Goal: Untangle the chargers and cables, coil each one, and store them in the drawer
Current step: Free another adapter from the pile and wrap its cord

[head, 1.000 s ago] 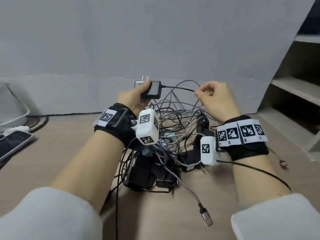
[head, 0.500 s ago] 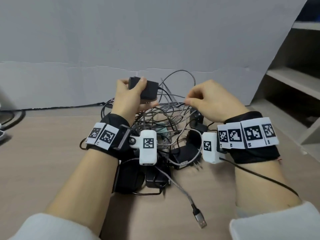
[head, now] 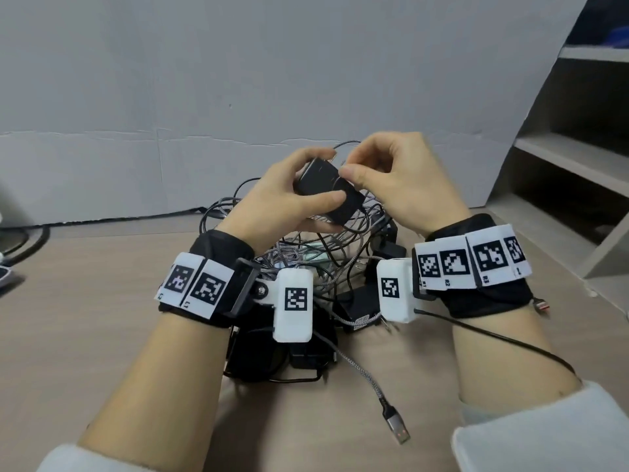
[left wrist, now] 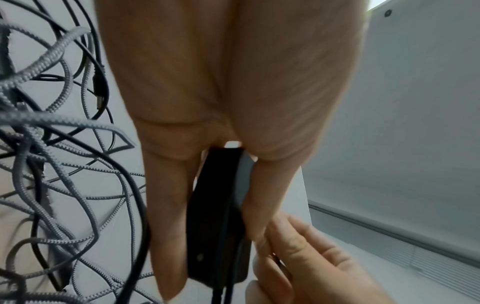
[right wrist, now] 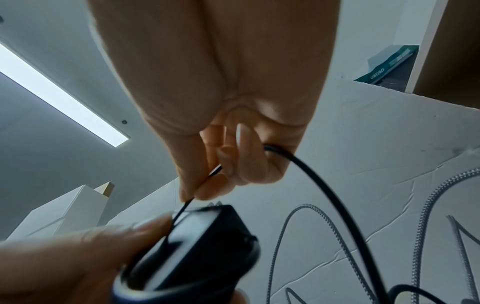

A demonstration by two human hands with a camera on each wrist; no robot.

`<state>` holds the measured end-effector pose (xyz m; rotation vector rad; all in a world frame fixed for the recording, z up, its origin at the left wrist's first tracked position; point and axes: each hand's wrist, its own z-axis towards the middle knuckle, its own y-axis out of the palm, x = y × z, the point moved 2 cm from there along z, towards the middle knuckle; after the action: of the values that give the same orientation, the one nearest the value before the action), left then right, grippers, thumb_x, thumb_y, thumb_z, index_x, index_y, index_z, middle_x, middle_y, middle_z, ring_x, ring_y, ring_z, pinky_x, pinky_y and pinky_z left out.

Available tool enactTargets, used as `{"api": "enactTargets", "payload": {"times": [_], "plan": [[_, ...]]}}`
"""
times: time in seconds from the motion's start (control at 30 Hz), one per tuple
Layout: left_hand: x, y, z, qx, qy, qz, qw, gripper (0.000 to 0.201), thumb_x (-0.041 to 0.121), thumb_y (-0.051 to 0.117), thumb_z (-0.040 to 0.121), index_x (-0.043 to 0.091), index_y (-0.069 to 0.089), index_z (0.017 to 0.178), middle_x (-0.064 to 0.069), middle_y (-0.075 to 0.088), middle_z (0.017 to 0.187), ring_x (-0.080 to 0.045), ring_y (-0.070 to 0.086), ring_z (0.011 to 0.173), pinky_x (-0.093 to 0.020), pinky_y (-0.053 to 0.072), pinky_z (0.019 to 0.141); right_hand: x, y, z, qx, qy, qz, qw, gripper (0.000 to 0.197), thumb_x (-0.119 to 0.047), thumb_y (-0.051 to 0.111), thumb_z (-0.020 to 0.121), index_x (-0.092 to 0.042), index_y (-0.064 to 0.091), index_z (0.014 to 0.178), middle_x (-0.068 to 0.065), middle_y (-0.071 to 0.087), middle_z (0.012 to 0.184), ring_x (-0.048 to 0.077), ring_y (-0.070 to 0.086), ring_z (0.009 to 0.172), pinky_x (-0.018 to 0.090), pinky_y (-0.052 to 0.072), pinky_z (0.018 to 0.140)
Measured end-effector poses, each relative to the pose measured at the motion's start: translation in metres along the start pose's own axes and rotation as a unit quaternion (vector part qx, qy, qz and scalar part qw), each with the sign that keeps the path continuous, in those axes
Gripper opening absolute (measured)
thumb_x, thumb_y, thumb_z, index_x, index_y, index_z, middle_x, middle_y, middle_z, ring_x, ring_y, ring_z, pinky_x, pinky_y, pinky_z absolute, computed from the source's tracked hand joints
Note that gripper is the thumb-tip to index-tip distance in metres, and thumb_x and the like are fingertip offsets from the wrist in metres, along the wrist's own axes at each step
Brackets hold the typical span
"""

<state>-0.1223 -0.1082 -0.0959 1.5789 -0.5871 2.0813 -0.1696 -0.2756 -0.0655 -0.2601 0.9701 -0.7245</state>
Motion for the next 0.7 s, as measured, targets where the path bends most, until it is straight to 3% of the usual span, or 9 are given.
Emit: {"api": "enactTargets", "payload": {"times": [0.13, 0.2, 0.3, 0.37, 0.43, 0.5, 0.6, 0.7], "plan": [[-0.006, -0.005, 0.002, -0.014, -0.029, -0.018, 0.999, 0.047, 0.003, 0.064, 0.095, 0.012, 0.050, 0.139, -0.015, 0.066, 0.115, -0.034, 0.072, 0.101, -0.048, 0.061, 0.078, 0.002, -0.004, 0.000, -0.007, 0.002, 0.016, 1.000, 0.008, -0.023, 0.079, 0.083, -0.019, 0.073, 0.084, -0.001, 0.073, 0.078, 0.020, 0.068, 0.076, 0.034, 0.056, 0.074], [-0.010, -0.011, 0.004, -0.004, -0.036, -0.006, 0.999, 0.045, 0.009, 0.068, 0.094, 0.011, 0.052, 0.136, -0.009, 0.069, 0.111, -0.026, 0.070, 0.099, -0.039, 0.060, 0.076, 0.007, -0.010, -0.001, -0.038, 0.019, -0.004, 0.999, 0.006, -0.015, 0.076, 0.087, -0.014, 0.074, 0.092, 0.002, 0.074, 0.084, 0.013, 0.067, 0.077, 0.027, 0.053, 0.075], [-0.013, -0.016, 0.004, -0.006, -0.040, 0.033, 0.999, 0.037, 0.025, 0.074, 0.084, 0.014, 0.063, 0.118, -0.001, 0.072, 0.104, -0.018, 0.062, 0.093, -0.028, 0.046, 0.075, 0.014, -0.019, -0.005, -0.072, 0.040, -0.028, 0.996, 0.009, -0.007, 0.066, 0.093, -0.012, 0.074, 0.096, 0.001, 0.074, 0.084, 0.006, 0.065, 0.076, 0.018, 0.050, 0.075], [-0.015, -0.015, 0.005, -0.021, -0.050, 0.011, 0.998, 0.039, 0.025, 0.071, 0.082, 0.007, 0.065, 0.116, -0.006, 0.069, 0.106, -0.020, 0.058, 0.093, -0.026, 0.045, 0.073, 0.017, -0.021, -0.005, -0.065, 0.040, -0.036, 0.996, 0.010, -0.008, 0.064, 0.095, -0.011, 0.073, 0.096, -0.001, 0.073, 0.082, 0.003, 0.064, 0.075, 0.009, 0.047, 0.072], [-0.014, -0.014, 0.004, -0.039, -0.054, -0.030, 0.997, 0.048, 0.019, 0.068, 0.085, -0.007, 0.059, 0.124, -0.012, 0.066, 0.112, -0.021, 0.054, 0.088, -0.022, 0.047, 0.066, 0.020, -0.019, -0.003, -0.049, 0.040, -0.036, 0.997, 0.009, -0.008, 0.065, 0.095, -0.014, 0.072, 0.097, -0.003, 0.071, 0.083, 0.004, 0.064, 0.076, 0.006, 0.044, 0.071], [-0.013, -0.015, 0.003, -0.055, -0.054, -0.062, 0.995, 0.052, 0.016, 0.064, 0.088, -0.012, 0.054, 0.131, -0.014, 0.065, 0.117, -0.021, 0.052, 0.089, -0.021, 0.047, 0.064, 0.024, -0.017, -0.001, -0.036, 0.041, -0.029, 0.998, 0.012, -0.007, 0.065, 0.095, -0.017, 0.072, 0.096, -0.002, 0.071, 0.084, 0.005, 0.064, 0.077, 0.013, 0.049, 0.076], [-0.009, -0.015, 0.001, -0.069, -0.059, -0.116, 0.989, 0.049, 0.011, 0.058, 0.093, -0.013, 0.051, 0.134, -0.018, 0.061, 0.125, -0.024, 0.051, 0.100, -0.020, 0.048, 0.066, 0.029, -0.012, 0.000, -0.049, 0.044, -0.017, 0.998, 0.012, -0.006, 0.063, 0.096, -0.011, 0.073, 0.097, 0.003, 0.071, 0.079, 0.011, 0.065, 0.073, 0.034, 0.056, 0.083], [-0.008, -0.010, 0.001, -0.080, -0.057, -0.159, 0.982, 0.047, 0.010, 0.055, 0.094, -0.012, 0.050, 0.135, -0.021, 0.059, 0.126, -0.026, 0.058, 0.102, -0.026, 0.054, 0.075, 0.031, -0.005, 0.001, -0.062, 0.047, -0.020, 0.997, 0.012, -0.012, 0.064, 0.097, -0.020, 0.073, 0.095, 0.002, 0.073, 0.084, 0.016, 0.068, 0.075, 0.041, 0.057, 0.083]]}}
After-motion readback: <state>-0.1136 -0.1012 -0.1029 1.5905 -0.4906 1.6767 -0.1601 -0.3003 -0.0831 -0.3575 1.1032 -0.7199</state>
